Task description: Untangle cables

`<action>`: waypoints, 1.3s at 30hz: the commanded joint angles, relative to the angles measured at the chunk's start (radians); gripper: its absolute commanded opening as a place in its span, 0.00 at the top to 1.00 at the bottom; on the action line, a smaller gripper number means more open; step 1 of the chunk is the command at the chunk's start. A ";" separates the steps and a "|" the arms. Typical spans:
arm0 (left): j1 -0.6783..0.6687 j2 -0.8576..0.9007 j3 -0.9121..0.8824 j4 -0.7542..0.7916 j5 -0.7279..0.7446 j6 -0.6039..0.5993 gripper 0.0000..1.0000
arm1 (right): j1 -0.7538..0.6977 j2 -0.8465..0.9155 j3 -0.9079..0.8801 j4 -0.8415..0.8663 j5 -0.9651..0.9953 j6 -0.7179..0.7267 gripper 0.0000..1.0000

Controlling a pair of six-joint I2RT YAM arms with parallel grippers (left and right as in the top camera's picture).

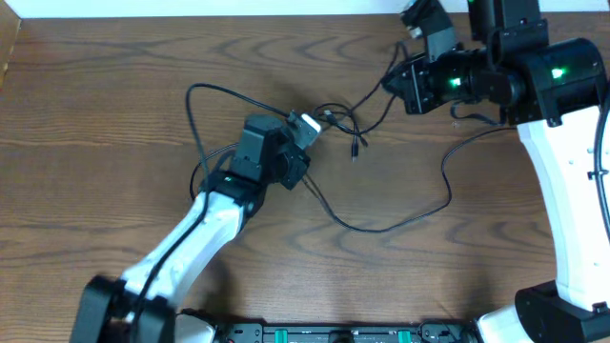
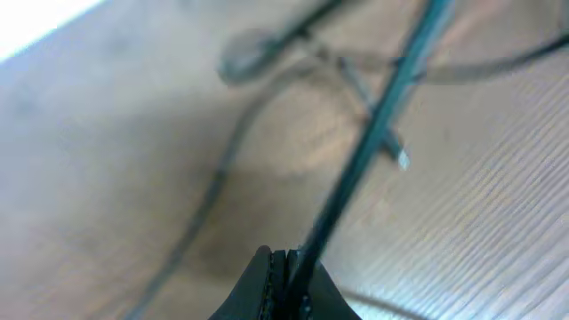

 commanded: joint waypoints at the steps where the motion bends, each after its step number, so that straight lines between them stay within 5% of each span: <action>1: 0.006 -0.138 0.000 0.004 -0.032 -0.002 0.93 | -0.024 -0.010 0.014 -0.016 0.120 0.014 0.99; 10: 0.006 -0.283 0.000 -0.004 -0.408 -0.002 0.93 | -0.061 -0.010 0.014 -0.115 0.142 -0.018 0.99; 16: 0.006 -0.281 0.000 -0.080 -0.403 -0.076 0.92 | -0.061 -0.010 0.014 -0.101 0.197 -0.031 0.99; 24: 0.004 -0.281 0.000 -0.243 -0.402 -0.246 0.92 | -0.062 0.013 0.011 0.015 0.703 0.050 0.91; 28: 0.004 -0.281 0.000 -0.288 -0.289 -0.311 0.92 | -0.068 0.036 0.011 0.111 0.743 0.052 0.88; 32: 0.004 -0.281 0.000 -0.308 -0.141 -0.376 0.93 | -0.065 0.068 0.011 0.136 0.599 0.052 0.51; 39: 0.004 -0.283 0.000 -0.289 0.128 -0.703 0.92 | -0.065 0.169 0.011 0.003 0.255 0.026 0.21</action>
